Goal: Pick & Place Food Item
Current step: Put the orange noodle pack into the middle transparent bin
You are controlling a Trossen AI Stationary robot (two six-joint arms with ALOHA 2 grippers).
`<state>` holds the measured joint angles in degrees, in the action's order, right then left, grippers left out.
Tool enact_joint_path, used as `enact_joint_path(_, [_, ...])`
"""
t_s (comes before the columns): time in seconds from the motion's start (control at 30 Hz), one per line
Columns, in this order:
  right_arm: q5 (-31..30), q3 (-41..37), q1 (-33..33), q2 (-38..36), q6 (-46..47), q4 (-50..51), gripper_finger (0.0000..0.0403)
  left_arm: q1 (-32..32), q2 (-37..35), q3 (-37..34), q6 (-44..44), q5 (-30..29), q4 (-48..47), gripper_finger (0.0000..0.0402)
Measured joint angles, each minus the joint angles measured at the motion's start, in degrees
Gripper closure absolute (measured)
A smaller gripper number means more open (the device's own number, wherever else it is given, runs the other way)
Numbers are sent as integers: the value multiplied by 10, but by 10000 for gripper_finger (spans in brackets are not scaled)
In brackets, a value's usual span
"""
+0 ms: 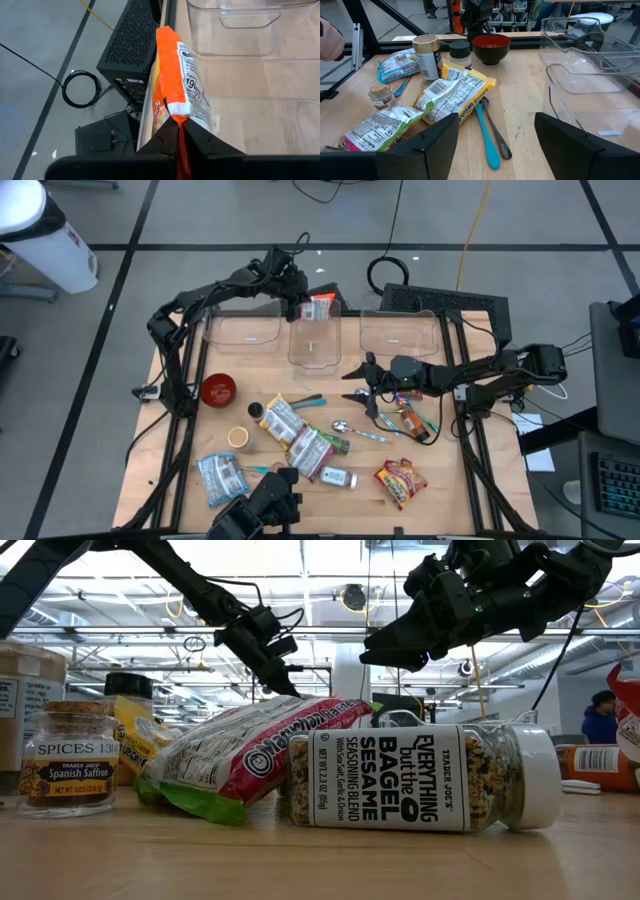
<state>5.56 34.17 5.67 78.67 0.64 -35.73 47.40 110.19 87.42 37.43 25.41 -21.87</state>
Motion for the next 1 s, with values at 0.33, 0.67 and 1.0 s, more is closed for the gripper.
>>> enact_joint_path(0.33, [0,0,0,0,0,0,149,0,0,0,0,-4,-6,393])
enact_joint_path(0.67, [0,0,0,0,0,0,149,0,0,0,-2,-5,-6,398])
enact_joint_path(1.0, [0,0,0,0,0,0,149,-2,26,-1,-15,-3,3,384])
